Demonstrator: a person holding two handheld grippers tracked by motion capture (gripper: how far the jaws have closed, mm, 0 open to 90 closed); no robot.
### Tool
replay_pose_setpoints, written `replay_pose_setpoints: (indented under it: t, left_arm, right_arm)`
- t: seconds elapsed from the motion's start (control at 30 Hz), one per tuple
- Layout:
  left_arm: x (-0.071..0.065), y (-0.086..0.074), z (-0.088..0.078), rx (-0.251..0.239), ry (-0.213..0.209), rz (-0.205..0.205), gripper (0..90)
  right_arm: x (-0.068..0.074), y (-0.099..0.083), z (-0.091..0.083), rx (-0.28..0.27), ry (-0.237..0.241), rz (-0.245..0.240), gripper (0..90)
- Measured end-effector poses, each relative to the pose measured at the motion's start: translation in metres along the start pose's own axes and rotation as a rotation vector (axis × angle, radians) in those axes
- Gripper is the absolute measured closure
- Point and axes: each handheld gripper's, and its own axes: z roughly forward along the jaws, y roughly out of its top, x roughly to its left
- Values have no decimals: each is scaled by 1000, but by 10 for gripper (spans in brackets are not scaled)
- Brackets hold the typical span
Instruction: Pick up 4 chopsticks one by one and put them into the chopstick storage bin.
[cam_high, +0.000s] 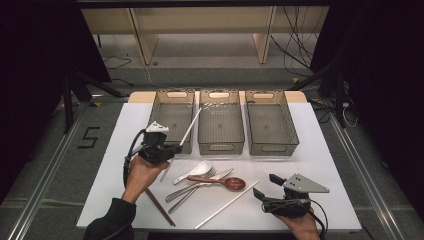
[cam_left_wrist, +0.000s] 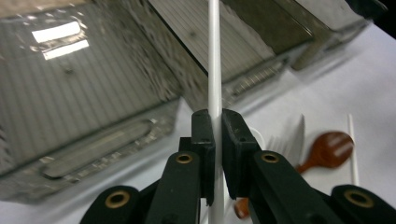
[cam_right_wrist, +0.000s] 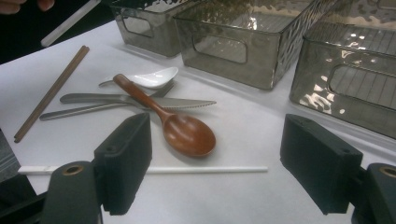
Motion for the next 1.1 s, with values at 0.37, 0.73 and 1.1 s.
replay_pose_setpoints:
  t: [0.37, 0.73, 1.1]
  left_arm:
    - [28, 33, 7, -55, 58, -22, 838]
    - [50, 59, 17, -84, 94, -25, 838]
    - [72, 76, 28, -110, 134, -28, 838]
  right_arm:
    - [0, 0, 1, 1, 3, 1, 259]
    - [0, 0, 1, 3, 7, 1, 259]
    - [-1, 0, 1, 3, 10, 3, 258]
